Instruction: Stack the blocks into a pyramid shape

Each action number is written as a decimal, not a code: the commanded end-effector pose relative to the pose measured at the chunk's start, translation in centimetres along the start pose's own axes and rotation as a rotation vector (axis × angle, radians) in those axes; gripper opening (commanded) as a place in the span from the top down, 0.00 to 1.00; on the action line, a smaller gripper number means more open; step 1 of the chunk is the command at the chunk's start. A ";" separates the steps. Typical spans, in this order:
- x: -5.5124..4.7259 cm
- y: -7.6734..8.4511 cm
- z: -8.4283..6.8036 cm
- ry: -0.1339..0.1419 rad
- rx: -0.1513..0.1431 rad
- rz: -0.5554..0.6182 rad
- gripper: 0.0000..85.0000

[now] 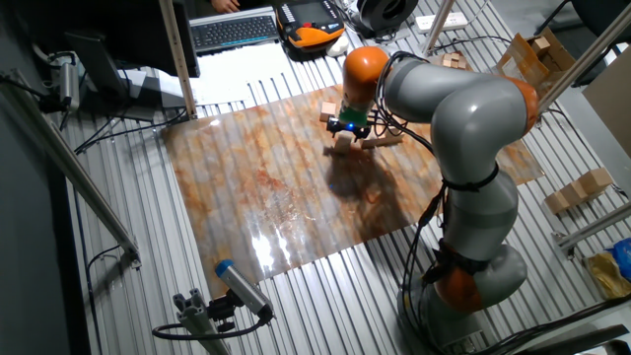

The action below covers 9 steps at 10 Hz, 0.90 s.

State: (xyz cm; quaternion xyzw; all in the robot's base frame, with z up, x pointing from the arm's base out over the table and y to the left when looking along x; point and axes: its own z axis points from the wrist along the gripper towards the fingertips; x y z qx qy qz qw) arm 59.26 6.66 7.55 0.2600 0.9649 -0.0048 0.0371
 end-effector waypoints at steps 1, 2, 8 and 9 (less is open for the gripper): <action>0.0 0.0 0.1 0.002 0.000 0.002 0.20; -0.1 0.1 0.2 0.004 -0.001 0.004 0.20; -0.3 0.2 0.9 0.008 0.010 0.008 0.20; -0.3 0.3 1.0 0.009 0.010 0.010 0.20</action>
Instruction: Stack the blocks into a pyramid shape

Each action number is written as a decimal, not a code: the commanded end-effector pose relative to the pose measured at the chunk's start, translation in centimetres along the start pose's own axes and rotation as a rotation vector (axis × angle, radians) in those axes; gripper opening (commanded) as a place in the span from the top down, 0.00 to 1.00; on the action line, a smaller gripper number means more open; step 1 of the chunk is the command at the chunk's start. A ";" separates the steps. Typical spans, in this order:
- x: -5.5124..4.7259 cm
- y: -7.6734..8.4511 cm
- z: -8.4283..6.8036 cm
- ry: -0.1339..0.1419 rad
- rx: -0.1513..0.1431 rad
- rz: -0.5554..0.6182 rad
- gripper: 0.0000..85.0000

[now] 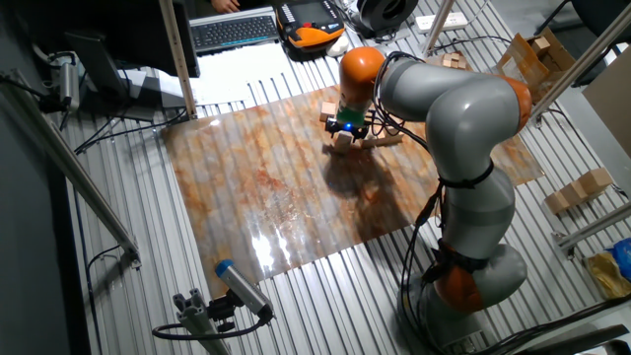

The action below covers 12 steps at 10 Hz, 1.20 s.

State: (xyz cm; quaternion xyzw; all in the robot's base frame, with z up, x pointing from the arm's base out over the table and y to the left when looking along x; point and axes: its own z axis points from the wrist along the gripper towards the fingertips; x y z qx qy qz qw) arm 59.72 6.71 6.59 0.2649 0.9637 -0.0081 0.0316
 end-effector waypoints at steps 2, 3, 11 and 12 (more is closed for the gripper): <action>-0.1 0.1 0.3 0.000 0.000 0.001 0.20; -0.1 0.1 0.5 -0.001 0.001 -0.002 0.20; -0.2 0.1 1.2 0.013 0.003 -0.002 0.40; -0.2 0.1 1.2 0.012 0.005 -0.002 0.40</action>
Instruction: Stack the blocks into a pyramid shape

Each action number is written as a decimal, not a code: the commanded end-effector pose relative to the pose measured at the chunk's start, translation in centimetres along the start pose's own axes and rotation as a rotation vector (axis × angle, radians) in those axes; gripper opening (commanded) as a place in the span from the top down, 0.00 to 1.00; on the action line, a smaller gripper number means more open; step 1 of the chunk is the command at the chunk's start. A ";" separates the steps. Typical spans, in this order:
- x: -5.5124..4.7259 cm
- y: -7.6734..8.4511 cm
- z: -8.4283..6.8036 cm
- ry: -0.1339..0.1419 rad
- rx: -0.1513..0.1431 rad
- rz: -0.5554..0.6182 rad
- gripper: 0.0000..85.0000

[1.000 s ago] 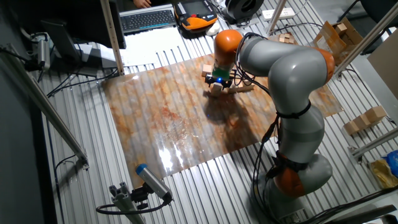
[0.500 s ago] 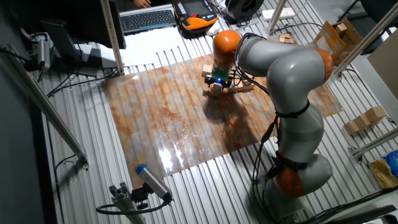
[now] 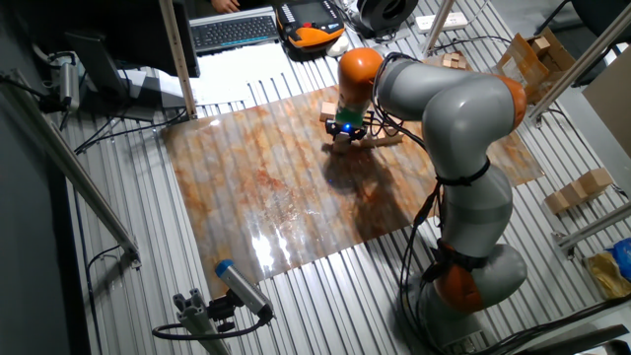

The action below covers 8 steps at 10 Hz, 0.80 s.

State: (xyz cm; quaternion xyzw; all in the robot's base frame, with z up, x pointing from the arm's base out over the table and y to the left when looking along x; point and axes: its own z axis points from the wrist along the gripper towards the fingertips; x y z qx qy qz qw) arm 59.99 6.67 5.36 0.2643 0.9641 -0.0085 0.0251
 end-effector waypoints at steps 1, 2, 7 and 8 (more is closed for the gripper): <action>0.0 0.0 0.1 -0.001 0.002 0.000 0.40; 0.0 0.0 0.1 -0.002 0.002 0.000 0.40; 0.1 -0.1 -0.1 0.028 -0.032 -0.001 0.60; 0.1 -0.2 -0.4 0.028 -0.043 -0.023 0.80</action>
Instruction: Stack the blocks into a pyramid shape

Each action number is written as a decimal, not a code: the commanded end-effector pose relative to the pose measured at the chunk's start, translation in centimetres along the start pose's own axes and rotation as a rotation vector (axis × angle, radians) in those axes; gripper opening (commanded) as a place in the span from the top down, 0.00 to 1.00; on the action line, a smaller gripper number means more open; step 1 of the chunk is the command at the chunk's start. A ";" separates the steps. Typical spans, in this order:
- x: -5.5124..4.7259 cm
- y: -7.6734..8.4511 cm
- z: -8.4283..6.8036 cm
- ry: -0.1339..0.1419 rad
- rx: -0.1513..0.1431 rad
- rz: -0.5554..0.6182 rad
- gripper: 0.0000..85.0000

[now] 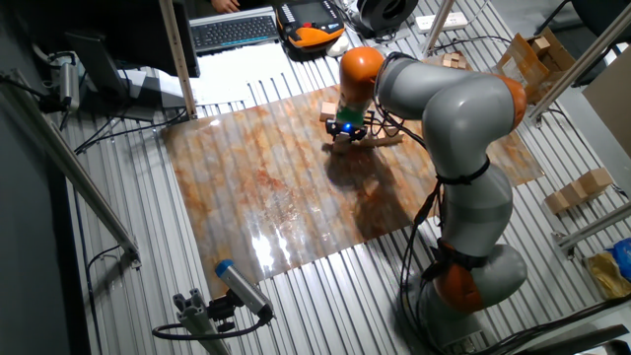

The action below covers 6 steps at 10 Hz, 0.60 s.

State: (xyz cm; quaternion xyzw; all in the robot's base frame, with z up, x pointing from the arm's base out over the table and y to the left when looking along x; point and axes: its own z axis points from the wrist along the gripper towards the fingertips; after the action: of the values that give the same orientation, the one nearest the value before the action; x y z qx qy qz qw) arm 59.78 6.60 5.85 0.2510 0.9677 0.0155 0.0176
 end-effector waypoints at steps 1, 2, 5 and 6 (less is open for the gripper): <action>0.1 0.0 -0.2 0.003 -0.007 -0.013 1.00; 0.2 -0.1 -0.6 0.003 -0.007 -0.024 1.00; 0.7 -0.4 -2.2 -0.046 0.069 0.076 1.00; 0.8 -0.5 -2.7 -0.053 0.055 0.230 1.00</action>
State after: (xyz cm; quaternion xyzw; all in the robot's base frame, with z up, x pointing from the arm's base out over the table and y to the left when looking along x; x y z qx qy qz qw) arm 58.71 6.54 8.47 0.2861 0.9574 -0.0141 0.0356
